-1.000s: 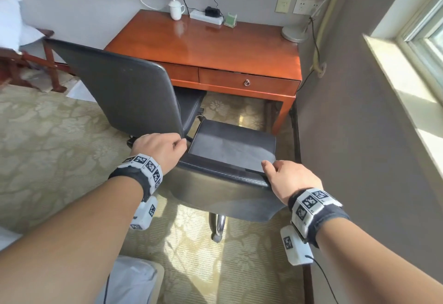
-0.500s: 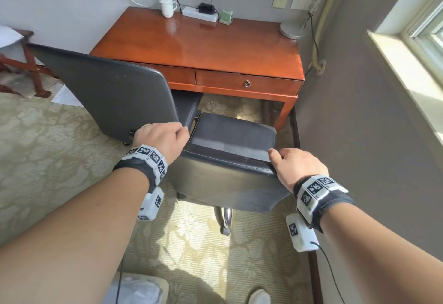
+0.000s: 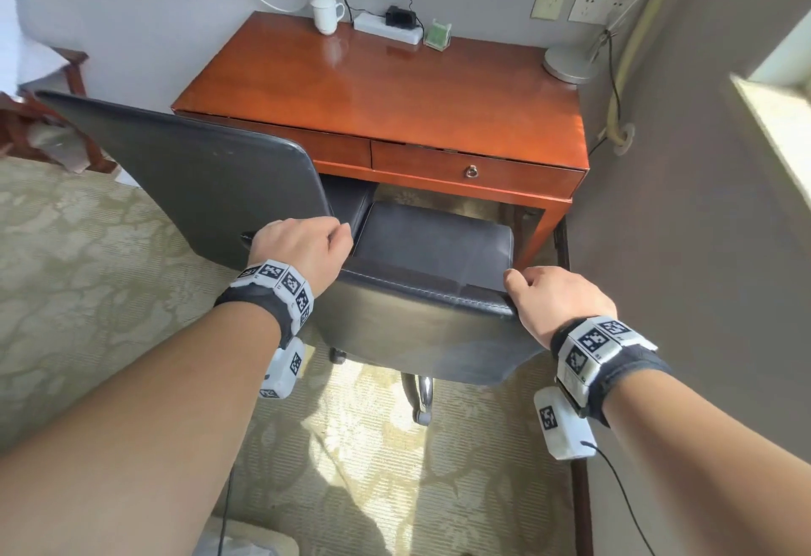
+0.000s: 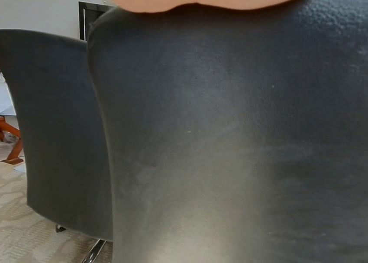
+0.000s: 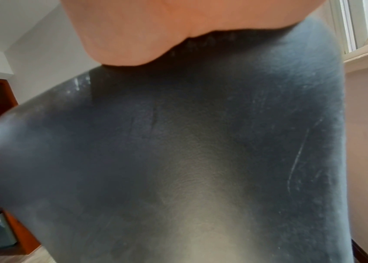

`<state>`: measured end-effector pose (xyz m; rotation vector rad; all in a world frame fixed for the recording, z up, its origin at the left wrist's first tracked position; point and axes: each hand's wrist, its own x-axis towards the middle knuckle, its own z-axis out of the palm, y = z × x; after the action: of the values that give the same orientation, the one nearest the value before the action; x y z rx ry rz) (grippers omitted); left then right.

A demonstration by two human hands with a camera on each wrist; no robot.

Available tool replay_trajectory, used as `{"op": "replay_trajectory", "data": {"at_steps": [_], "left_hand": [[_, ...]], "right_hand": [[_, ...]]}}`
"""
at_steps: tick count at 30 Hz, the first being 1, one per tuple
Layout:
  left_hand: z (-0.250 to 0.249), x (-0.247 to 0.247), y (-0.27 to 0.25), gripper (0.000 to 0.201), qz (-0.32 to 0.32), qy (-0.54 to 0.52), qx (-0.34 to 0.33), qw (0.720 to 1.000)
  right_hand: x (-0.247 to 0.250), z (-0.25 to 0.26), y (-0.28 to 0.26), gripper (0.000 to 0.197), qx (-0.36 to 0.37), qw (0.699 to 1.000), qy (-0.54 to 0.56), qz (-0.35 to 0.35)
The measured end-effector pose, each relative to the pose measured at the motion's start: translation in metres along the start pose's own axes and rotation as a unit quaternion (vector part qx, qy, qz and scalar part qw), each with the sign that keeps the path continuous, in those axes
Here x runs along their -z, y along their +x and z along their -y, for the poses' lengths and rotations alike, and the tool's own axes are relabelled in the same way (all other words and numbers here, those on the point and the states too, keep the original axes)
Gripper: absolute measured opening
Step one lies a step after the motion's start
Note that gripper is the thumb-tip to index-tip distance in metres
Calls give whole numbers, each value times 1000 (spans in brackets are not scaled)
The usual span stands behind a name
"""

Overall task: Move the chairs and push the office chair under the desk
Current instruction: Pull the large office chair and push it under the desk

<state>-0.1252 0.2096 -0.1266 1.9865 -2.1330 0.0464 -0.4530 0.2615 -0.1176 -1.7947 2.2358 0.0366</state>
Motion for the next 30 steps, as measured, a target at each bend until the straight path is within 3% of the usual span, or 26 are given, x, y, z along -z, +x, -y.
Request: {"op": "replay_trajectory", "data": {"at_steps": [12,19,30], "left_hand": [[-32,-13,10,47,-17,-2,19,1000],[-25,-19,-31,53,-1,0,6,1000],[-3,0,-90,31,-6,-10,-48,999]], "right_hand": [[4,-24,33,48,6,1000,-6,-3],[-10,-28,-11,45,9,1000,-1,21],[-28,-19,-114,53,-18,999,25,35]]}}
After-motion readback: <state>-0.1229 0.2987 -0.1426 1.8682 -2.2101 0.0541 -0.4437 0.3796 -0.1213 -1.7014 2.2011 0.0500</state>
